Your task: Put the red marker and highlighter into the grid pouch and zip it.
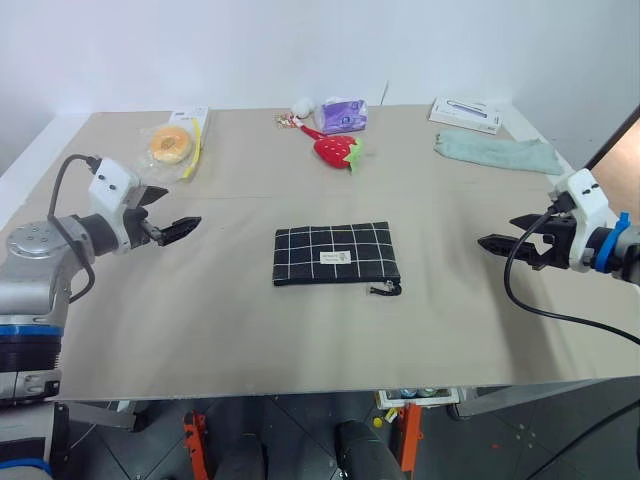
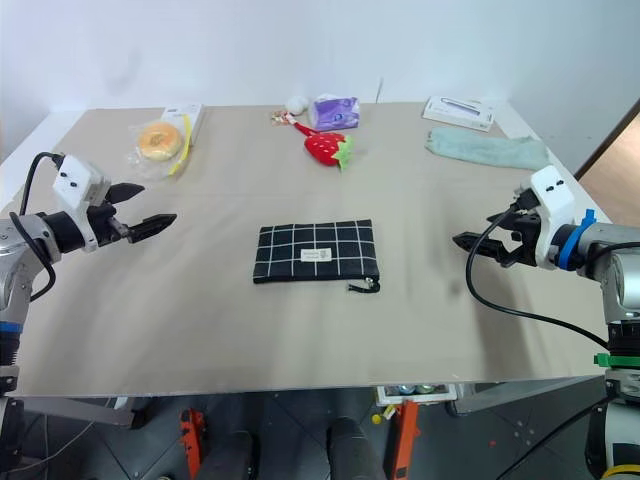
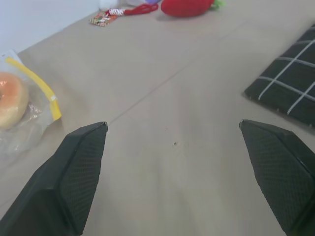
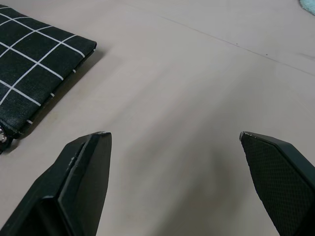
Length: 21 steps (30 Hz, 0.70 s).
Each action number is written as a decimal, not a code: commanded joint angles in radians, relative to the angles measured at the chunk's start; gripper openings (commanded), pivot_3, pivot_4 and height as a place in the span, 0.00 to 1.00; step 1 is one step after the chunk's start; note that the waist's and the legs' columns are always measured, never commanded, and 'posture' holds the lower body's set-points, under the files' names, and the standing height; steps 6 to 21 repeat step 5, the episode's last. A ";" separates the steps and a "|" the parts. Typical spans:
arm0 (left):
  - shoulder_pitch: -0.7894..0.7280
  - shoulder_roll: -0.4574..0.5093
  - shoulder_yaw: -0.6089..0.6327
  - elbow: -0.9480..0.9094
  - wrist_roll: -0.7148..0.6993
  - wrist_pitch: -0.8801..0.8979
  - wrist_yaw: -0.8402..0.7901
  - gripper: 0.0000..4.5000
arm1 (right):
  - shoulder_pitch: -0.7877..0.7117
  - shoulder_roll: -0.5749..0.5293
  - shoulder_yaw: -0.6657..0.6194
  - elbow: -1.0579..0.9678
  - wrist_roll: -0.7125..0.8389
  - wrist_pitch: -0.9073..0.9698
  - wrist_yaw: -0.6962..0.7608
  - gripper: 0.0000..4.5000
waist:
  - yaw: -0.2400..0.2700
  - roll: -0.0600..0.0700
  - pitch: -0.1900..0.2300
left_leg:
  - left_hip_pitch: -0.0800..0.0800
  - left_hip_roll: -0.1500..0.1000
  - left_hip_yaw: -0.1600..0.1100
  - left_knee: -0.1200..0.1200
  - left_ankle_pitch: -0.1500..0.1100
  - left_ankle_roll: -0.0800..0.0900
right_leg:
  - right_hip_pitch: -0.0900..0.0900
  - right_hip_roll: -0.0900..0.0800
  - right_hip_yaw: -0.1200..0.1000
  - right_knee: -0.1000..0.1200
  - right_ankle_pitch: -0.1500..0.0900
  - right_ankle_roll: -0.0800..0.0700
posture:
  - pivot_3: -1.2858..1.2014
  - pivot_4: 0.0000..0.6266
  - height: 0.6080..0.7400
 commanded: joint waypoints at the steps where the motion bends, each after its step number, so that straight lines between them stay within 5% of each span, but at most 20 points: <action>1: 0.043 0.037 0.001 -0.031 0.000 0.012 -0.041 0.99 | -0.027 -0.009 -0.022 -0.005 0.010 -0.012 0.005 1.00 | -0.001 0.000 0.000 | 0.000 0.000 0.000 0.000 0.000 0.000 | 0.000 0.000 0.000 0.000 0.000 0.000 | 0.52 0.24 1.00; 21: 0.079 0.039 0.000 -0.076 -0.003 0.022 -0.048 0.99 | -0.044 0.006 -0.030 0.001 0.016 -0.017 -0.005 1.00 | -0.002 0.000 0.000 | 0.000 0.000 0.000 0.000 0.000 0.000 | 0.000 0.000 0.000 0.000 0.000 0.000 | 0.52 0.24 1.00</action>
